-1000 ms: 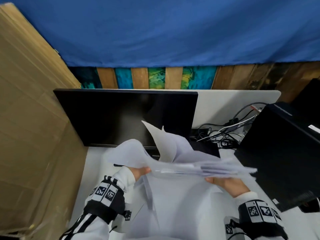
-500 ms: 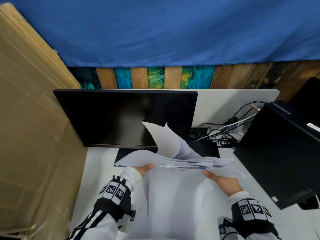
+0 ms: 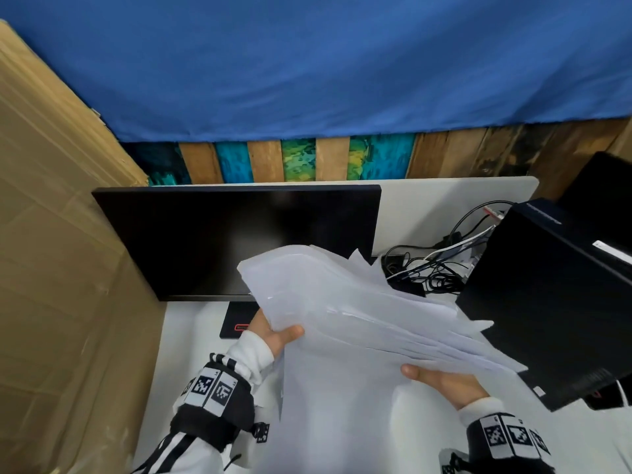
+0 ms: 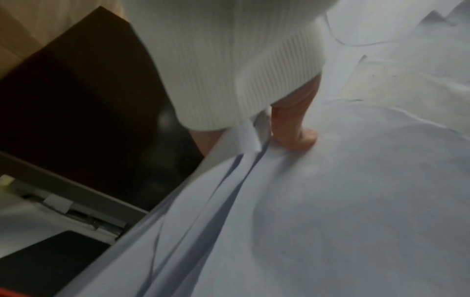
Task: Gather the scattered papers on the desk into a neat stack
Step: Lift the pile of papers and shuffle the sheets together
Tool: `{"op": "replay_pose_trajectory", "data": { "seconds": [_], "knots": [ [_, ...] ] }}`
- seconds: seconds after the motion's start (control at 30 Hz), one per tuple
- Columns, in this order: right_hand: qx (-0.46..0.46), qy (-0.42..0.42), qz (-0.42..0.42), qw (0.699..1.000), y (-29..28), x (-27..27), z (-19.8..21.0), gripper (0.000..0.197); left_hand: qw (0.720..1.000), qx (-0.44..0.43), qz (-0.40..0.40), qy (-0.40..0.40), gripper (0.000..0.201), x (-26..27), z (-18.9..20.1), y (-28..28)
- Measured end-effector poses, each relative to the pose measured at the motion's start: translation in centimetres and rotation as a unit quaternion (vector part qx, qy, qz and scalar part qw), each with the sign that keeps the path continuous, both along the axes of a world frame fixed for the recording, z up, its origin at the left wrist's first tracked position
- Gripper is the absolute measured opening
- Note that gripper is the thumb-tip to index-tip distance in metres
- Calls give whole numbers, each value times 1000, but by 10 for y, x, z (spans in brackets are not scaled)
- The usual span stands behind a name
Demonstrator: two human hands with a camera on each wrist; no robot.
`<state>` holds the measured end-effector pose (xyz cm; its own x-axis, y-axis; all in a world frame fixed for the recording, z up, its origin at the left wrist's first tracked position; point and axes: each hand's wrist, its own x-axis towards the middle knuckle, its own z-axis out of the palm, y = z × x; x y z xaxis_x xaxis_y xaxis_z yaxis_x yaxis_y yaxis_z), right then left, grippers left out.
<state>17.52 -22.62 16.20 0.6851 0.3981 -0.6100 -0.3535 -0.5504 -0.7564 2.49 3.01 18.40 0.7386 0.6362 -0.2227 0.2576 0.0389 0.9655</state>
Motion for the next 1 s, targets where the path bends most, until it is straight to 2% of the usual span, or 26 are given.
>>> {"op": "replay_pose_trajectory", "data": {
  "seconds": [0.1, 0.13, 0.17, 0.23, 0.3, 0.33, 0.4, 0.47, 0.5, 0.57, 0.6, 0.7, 0.73, 0.77, 0.8, 0.83, 0.9, 0.93, 1.0],
  "knots": [
    [3, -16, -4, 1000, 0, 0, -13, 82, 998, -38, -28, -36, 35, 3, -3, 2],
    [10, -28, 0, 1000, 1, 3, -17, 87, 997, -63, -35, -29, 36, 3, -4, 5],
    [29, -35, 8, 999, 3, 5, -18, 87, 995, -83, -56, -27, 41, 2, -9, 11],
    [86, -55, 42, 994, 6, 2, -11, 81, 985, -96, -146, -1, 54, -4, -5, 15],
    [114, -95, 73, 986, 4, 6, -13, 83, 967, -65, -245, 41, 52, -10, -1, 17],
    [132, -104, 81, 983, 2, 8, -19, 80, 961, -52, -267, 55, 49, -11, -1, 15],
    [148, -110, 79, 980, -1, 8, -24, 63, 966, -51, -249, 49, 48, -12, 3, 10],
    [175, -112, 30, 978, 0, 6, -28, 38, 984, -46, -173, 18, 44, -7, 0, 7],
    [185, -121, 7, 975, 1, 4, -26, 33, 993, -32, -117, 10, 43, -3, -1, 5],
    [200, -142, -23, 969, 7, 5, -25, 33, 1000, -4, -26, 0, 44, 6, 0, 5],
    [208, -150, -33, 966, 11, 6, -20, 32, 1000, 3, -15, 3, 46, 9, 4, 4],
    [260, -170, -53, 949, 21, 10, 12, 38, 998, 26, -34, 45, 49, 14, 6, 11],
    [286, -181, -56, 939, 24, 13, 23, 31, 995, 23, -46, 80, 45, 13, 8, 14],
    [310, -197, -49, 929, 26, 13, 37, 20, 994, 35, -48, 97, 49, 13, 14, 15],
    [333, -213, -43, 918, 28, 13, 51, 17, 991, 37, -45, 117, 67, 12, 16, 17],
    [354, -226, -42, 906, 29, 13, 62, 29, 992, 29, -43, 116, 78, 12, 24, 15],
    [382, -240, -27, 892, 30, 13, 74, 35, 994, 10, -22, 109, 55, 11, 37, 8],
    [381, -243, -21, 892, 33, 12, 76, 36, 993, 15, 1, 120, 50, 12, 37, 4],
    [344, -231, -9, 910, 40, 12, 63, 38, 986, 65, 76, 130, 75, 12, 28, -7]
  ]
}}
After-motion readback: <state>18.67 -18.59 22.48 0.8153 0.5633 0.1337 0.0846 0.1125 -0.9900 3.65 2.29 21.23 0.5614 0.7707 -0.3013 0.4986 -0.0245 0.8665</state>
